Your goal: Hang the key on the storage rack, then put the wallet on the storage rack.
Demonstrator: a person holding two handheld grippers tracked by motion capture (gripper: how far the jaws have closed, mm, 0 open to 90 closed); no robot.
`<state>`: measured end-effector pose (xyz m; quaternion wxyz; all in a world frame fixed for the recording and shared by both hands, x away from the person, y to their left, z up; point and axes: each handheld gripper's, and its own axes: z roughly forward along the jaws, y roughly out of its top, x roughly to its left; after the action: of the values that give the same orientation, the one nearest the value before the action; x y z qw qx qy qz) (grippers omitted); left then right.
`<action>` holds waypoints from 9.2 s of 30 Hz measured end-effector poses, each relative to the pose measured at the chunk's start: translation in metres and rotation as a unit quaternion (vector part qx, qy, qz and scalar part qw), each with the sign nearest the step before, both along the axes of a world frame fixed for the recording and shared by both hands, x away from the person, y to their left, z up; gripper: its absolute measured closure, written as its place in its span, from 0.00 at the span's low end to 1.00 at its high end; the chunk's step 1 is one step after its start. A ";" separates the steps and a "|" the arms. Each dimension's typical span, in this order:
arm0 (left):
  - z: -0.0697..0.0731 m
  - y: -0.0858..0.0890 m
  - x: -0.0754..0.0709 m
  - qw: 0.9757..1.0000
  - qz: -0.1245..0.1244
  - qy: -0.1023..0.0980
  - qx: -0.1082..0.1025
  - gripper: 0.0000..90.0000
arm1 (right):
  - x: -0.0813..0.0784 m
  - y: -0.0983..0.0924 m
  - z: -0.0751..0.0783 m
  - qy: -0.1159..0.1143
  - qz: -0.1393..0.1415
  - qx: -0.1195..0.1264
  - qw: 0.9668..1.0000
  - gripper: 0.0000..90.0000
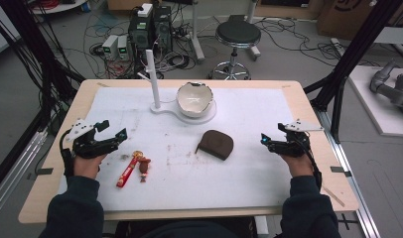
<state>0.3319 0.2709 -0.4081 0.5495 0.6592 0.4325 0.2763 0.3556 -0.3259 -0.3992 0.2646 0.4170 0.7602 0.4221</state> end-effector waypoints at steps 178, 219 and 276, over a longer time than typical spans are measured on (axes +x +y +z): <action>0.038 -0.013 0.054 1.000 -0.027 -0.008 0.006 0.19 | -0.001 0.002 -0.004 0.001 0.021 0.003 1.000 0.24; 0.002 -0.021 0.029 0.998 -0.066 0.019 -0.007 0.22 | 0.002 0.021 -0.012 0.042 0.072 0.024 0.996 0.24; -0.036 -0.169 0.042 0.949 -0.281 0.142 0.030 0.37 | 0.006 0.133 -0.020 -0.026 0.330 -0.100 0.939 0.57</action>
<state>0.3741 0.1018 -0.4445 0.5183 0.8025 0.2944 0.0269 0.3614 -0.1933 -0.4191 0.1705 0.1035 0.8861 0.4184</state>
